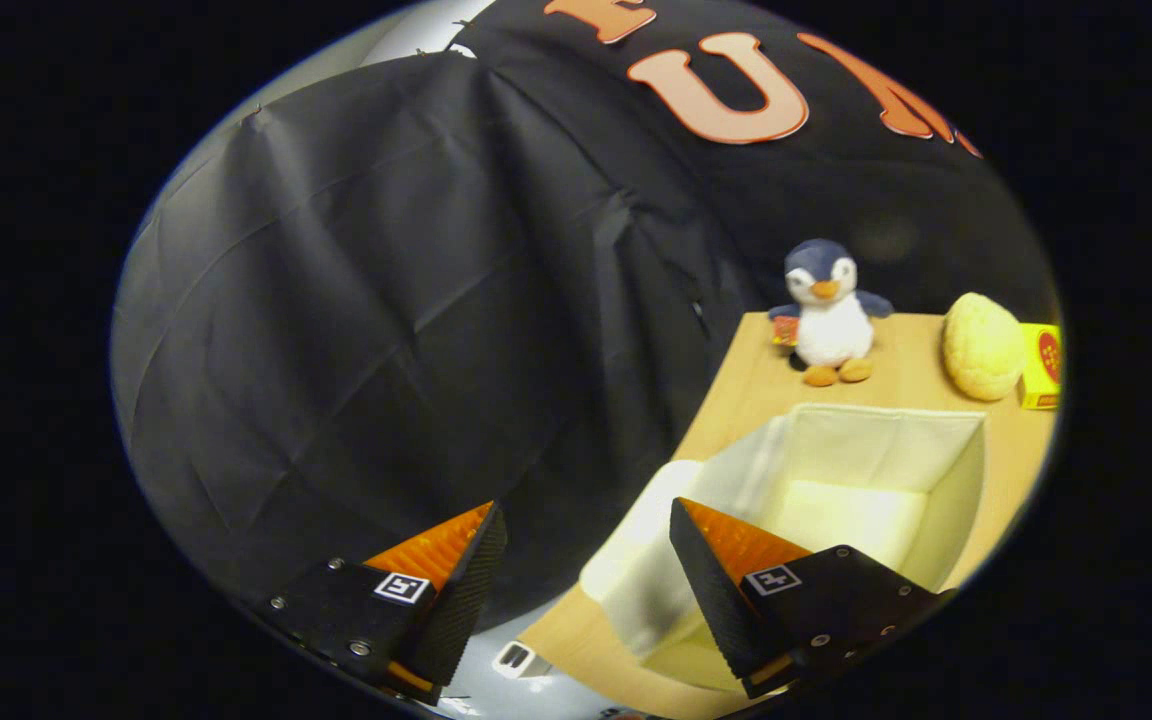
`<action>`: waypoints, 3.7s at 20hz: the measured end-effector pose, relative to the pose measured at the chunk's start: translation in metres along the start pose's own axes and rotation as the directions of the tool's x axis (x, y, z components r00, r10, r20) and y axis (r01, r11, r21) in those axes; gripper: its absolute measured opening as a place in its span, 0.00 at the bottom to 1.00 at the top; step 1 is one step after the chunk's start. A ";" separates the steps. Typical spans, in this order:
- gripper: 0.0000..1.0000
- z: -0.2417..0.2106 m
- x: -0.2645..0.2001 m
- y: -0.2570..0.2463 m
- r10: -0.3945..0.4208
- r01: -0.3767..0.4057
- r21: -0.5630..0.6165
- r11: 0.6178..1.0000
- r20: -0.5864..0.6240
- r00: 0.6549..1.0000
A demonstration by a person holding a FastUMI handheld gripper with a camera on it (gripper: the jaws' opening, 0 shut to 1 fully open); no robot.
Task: Open the storage box then place both shoes into the box .Put the left shoe in first, then the right shoe, with the right side of both shoes facing outward in a uniform manner.
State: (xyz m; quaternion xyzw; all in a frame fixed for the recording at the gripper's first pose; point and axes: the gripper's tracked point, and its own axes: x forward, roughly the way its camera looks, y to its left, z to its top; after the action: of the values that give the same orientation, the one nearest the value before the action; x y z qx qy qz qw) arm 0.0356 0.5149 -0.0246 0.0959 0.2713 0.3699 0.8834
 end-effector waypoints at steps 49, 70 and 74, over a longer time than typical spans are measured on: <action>0.01 -0.164 -0.207 -0.450 -0.684 0.700 0.046 0.713 -0.177 0.708; 0.00 0.006 -0.132 -0.209 -0.634 0.609 0.245 0.755 0.032 0.773; 0.01 -0.003 -0.083 -0.167 -0.582 0.567 0.227 0.792 -0.002 0.814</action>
State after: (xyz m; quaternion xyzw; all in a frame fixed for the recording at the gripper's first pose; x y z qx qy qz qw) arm 0.0863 0.3381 -0.0556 0.1173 0.2963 0.0489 0.9466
